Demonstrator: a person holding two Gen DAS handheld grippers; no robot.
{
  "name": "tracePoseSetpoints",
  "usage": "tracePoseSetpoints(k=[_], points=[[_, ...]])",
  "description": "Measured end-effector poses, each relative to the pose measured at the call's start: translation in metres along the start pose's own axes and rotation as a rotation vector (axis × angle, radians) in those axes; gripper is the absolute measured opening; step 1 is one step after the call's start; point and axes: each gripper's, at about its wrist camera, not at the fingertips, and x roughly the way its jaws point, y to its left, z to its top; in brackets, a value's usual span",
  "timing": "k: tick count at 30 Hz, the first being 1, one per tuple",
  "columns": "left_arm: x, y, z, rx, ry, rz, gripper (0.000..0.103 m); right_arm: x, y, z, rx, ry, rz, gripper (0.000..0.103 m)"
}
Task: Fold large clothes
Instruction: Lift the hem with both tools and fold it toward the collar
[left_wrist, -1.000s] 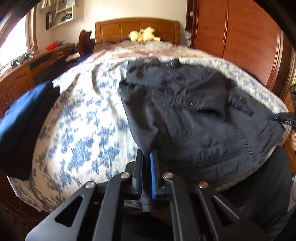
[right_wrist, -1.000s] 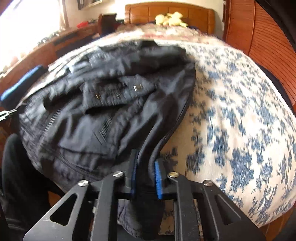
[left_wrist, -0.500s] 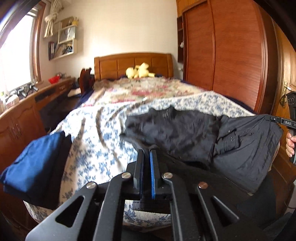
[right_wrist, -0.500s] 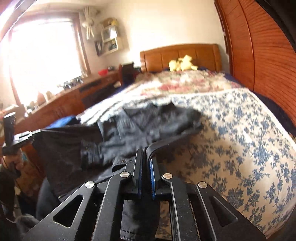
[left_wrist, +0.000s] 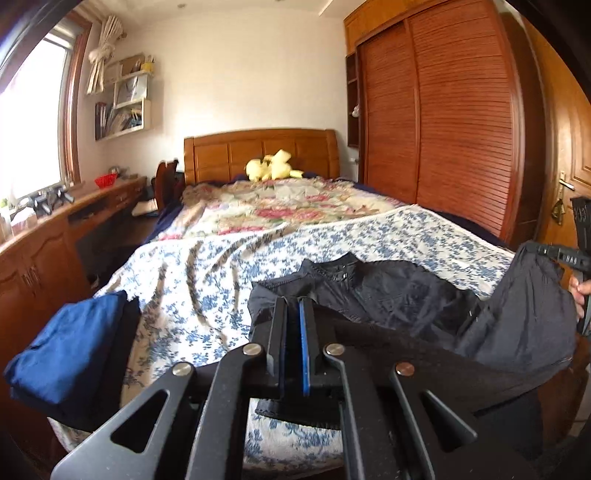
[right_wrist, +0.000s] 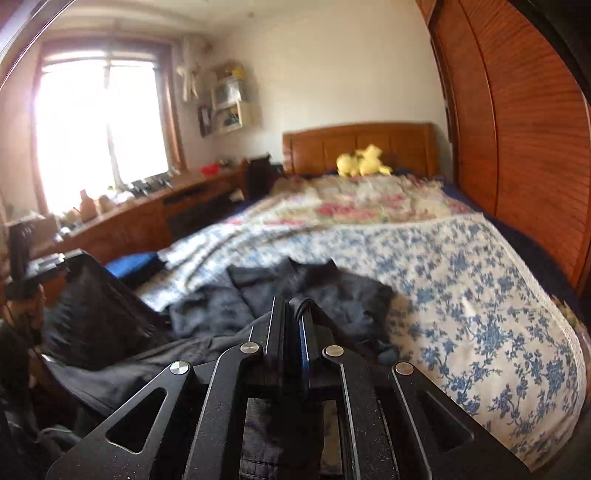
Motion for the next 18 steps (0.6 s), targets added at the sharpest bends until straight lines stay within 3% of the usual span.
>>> tracePoseSetpoints(k=[7,18], points=[[0.073,-0.001,0.020,0.003,-0.030,0.048,0.004,0.096,-0.030,0.000,-0.031,0.088,-0.098,0.004],[0.171,0.018,0.060,-0.048,-0.106,0.064,0.004,0.194,-0.075,0.043,0.004,0.078,-0.214,0.004]])
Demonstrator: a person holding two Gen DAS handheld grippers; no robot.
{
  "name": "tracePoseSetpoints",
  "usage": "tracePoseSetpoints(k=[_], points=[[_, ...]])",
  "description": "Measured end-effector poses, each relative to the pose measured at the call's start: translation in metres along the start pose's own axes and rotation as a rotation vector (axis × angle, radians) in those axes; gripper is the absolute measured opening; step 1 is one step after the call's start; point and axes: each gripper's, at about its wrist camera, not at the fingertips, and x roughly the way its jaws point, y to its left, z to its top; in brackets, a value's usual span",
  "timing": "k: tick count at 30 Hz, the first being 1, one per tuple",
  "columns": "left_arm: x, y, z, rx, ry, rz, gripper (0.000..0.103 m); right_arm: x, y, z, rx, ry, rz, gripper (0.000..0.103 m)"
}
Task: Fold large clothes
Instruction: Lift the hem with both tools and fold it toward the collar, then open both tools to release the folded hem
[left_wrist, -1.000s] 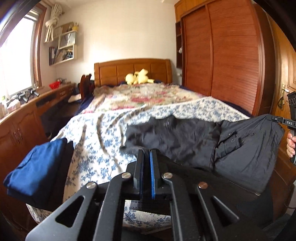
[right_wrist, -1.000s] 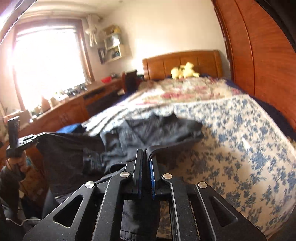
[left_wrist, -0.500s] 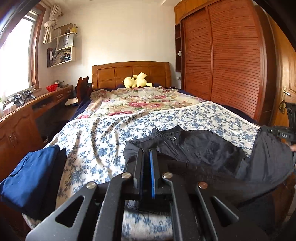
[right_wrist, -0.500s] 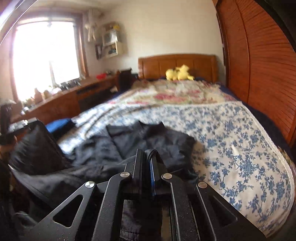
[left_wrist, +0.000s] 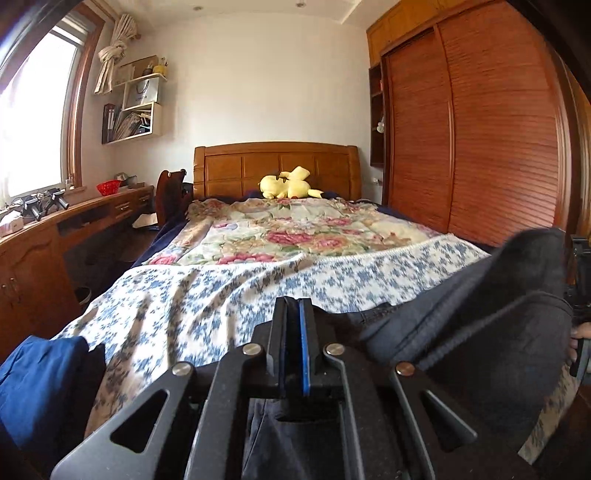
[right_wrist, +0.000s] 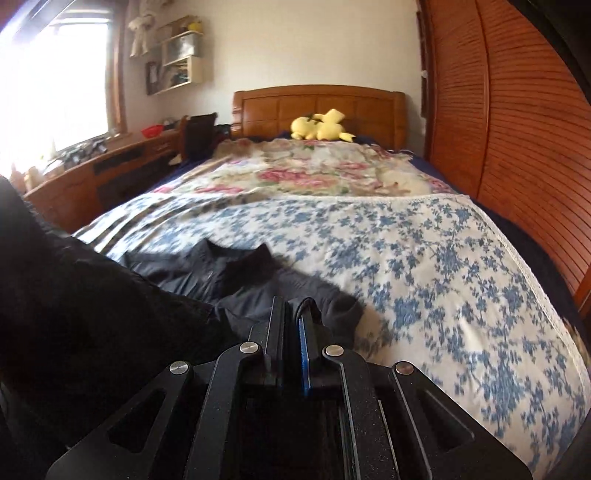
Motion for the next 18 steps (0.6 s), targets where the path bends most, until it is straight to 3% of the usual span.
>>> tracePoseSetpoints(k=[4,7,10,13,15,17,18], points=[[0.020,0.011,0.004,0.017,-0.023,0.038,0.004,0.040,-0.010,0.031,0.005,-0.021,-0.060,0.004],[0.036,0.024,-0.001,-0.010,-0.009,0.014,0.004,0.070,-0.015,0.037,0.024,0.016,-0.089,0.004],[0.054,0.032,-0.010,-0.047,0.045,-0.034,0.006,0.097,-0.021,0.031,0.055,0.068,-0.122,0.004],[0.071,0.032,-0.019,-0.068,0.125,-0.090,0.008,0.114,-0.024,0.025,0.088,0.112,-0.096,0.005],[0.069,0.028,-0.021,-0.041,0.118,-0.077,0.009,0.114,-0.020,0.026,0.071,0.096,-0.160,0.017],[0.066,0.029,-0.019,-0.045,0.116,-0.097,0.019,0.110,-0.022,0.028,0.094,0.081,-0.126,0.043],[0.064,0.030,-0.019,-0.058,0.114,-0.113,0.022,0.108,-0.024,0.029,0.108,0.082,-0.108,0.050]])
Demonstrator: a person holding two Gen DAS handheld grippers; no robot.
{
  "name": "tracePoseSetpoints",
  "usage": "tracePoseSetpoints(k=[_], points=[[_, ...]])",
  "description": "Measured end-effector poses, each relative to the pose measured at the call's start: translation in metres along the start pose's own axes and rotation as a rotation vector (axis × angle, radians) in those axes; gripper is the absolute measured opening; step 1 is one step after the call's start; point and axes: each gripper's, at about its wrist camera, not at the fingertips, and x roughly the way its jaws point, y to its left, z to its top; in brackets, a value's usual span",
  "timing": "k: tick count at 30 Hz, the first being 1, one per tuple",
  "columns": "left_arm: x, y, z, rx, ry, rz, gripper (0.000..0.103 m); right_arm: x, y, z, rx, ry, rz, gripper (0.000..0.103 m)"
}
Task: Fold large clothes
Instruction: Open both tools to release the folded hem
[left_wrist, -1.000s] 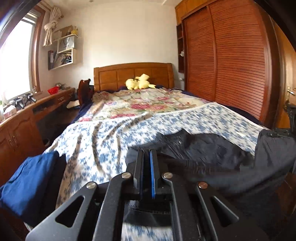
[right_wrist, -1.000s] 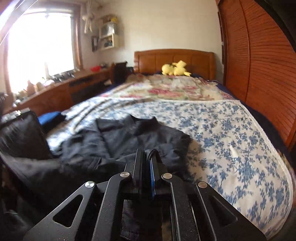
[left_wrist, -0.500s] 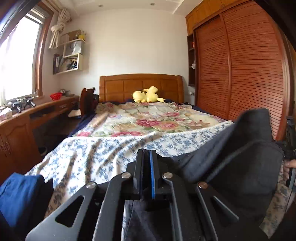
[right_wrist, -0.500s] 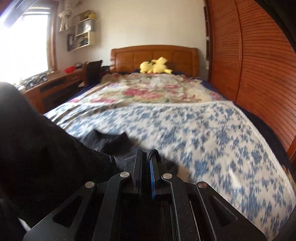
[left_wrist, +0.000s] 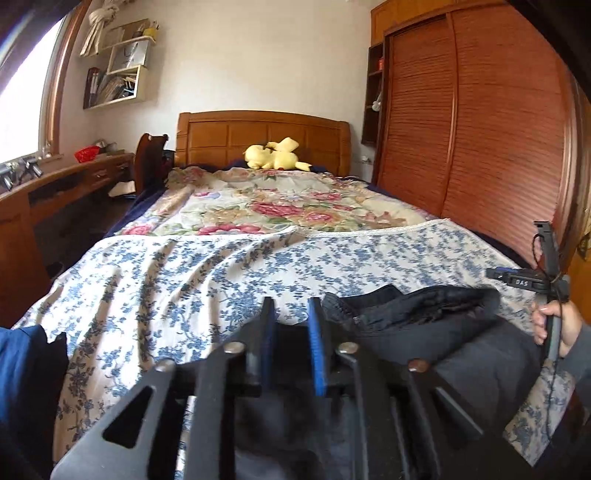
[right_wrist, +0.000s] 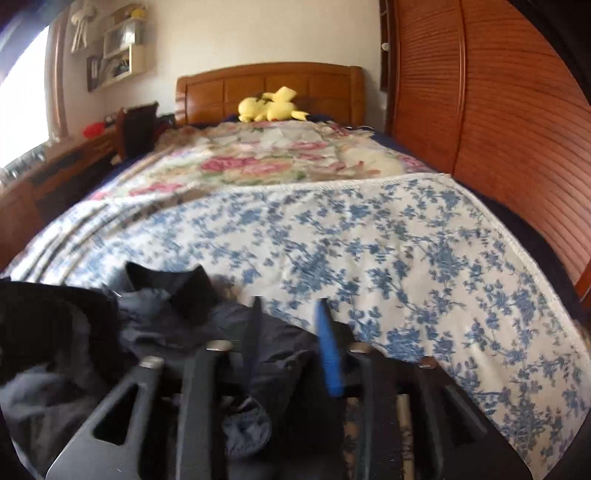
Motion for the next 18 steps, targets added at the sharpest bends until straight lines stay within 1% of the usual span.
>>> tracePoseSetpoints(k=[1,4,9,14,18], points=[[-0.002,0.000,0.000,-0.005,-0.001,-0.007,0.026,-0.003,0.000,0.001,-0.003,0.001,-0.005,0.054],[-0.006,-0.001,-0.002,0.001,0.002,-0.019,0.030,-0.007,0.007,-0.001,-0.058,0.010,-0.024,0.055],[-0.006,-0.006,-0.007,0.032,0.022,-0.028,0.033,0.004,0.015,-0.012,-0.133,0.080,-0.047,0.055],[-0.002,-0.014,-0.015,0.045,0.049,-0.045,0.037,0.035,0.019,-0.016,-0.185,0.159,-0.066,0.055],[0.005,-0.023,-0.021,0.066,0.072,-0.067,0.043,0.069,0.023,-0.009,-0.206,0.223,-0.080,0.055]])
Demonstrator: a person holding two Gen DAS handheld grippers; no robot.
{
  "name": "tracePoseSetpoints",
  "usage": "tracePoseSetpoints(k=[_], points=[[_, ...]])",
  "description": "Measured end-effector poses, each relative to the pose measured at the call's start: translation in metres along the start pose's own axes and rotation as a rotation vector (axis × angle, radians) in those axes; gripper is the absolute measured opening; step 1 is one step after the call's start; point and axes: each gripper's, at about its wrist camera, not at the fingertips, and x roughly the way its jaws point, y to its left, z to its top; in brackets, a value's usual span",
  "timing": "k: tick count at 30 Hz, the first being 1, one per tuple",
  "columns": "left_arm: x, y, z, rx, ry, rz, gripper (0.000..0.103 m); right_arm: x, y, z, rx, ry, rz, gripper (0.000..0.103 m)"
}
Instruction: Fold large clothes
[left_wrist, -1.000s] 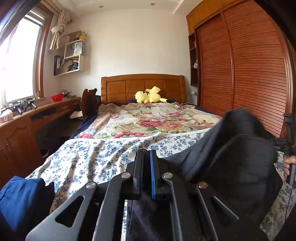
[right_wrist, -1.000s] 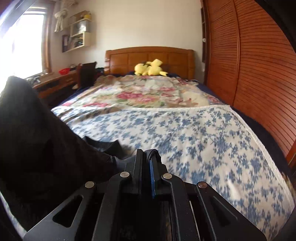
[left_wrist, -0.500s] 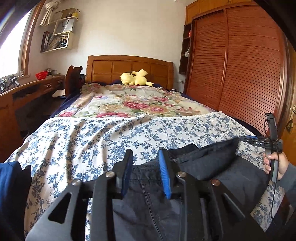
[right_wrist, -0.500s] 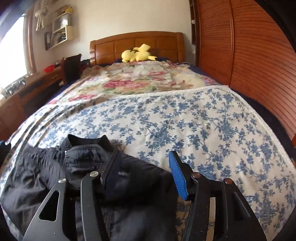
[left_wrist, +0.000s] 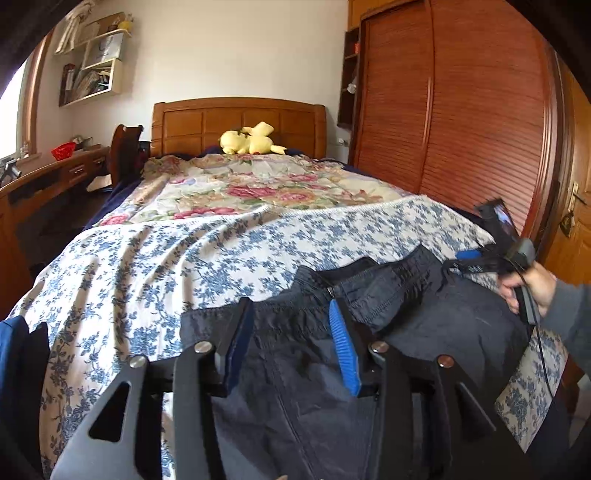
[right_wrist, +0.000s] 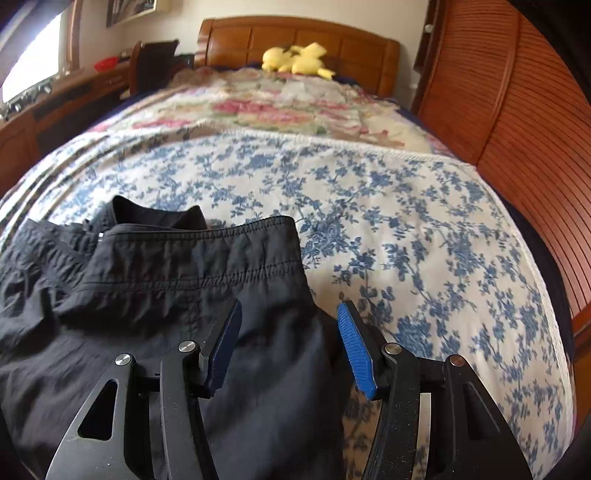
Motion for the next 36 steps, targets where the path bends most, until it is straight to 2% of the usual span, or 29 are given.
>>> tracePoseSetpoints(k=[2,6,11,14,17,18,20,21,22,23,31,34,36], points=[[0.005,-0.004,-0.002,0.008,0.012,-0.006,0.045,0.014,0.001,0.008,0.007,0.028,-0.003,0.055],[0.016,-0.009,-0.005,0.017,0.033,-0.024,0.047,0.033,0.001,0.022,0.056,0.054,0.054,0.055],[0.024,-0.012,-0.009,0.025,0.051,-0.049,0.047,0.057,-0.005,0.034,0.088,0.108,0.051,0.055],[0.028,-0.012,-0.011,0.023,0.062,-0.055,0.048,0.071,-0.011,0.033,0.126,0.152,0.083,0.055],[0.030,-0.012,-0.012,0.020,0.069,-0.054,0.048,0.076,-0.015,0.029,0.156,0.159,0.116,0.055],[0.030,-0.011,-0.012,0.018,0.068,-0.057,0.048,0.075,-0.015,0.028,0.166,0.149,0.136,0.053],[0.029,-0.011,-0.012,0.014,0.062,-0.059,0.048,0.071,-0.011,0.029,0.152,0.130,0.169,0.029],[0.028,-0.011,-0.012,0.011,0.061,-0.061,0.048,0.069,-0.008,0.029,0.134,0.121,0.163,0.024],[0.027,-0.011,-0.012,0.010,0.061,-0.062,0.048,0.064,-0.002,0.031,0.100,0.105,0.157,0.013],[0.028,-0.011,-0.012,0.011,0.061,-0.062,0.049,0.060,0.001,0.032,0.077,0.090,0.158,0.009],[0.029,-0.010,-0.012,0.020,0.066,-0.050,0.049,-0.001,0.023,0.060,-0.051,-0.140,0.155,0.005],[0.029,-0.009,-0.012,0.018,0.066,-0.049,0.049,-0.020,0.012,0.073,-0.010,-0.222,0.134,0.004],[0.029,-0.009,-0.013,0.016,0.065,-0.050,0.050,-0.027,-0.002,0.080,0.050,-0.263,0.053,0.004]])
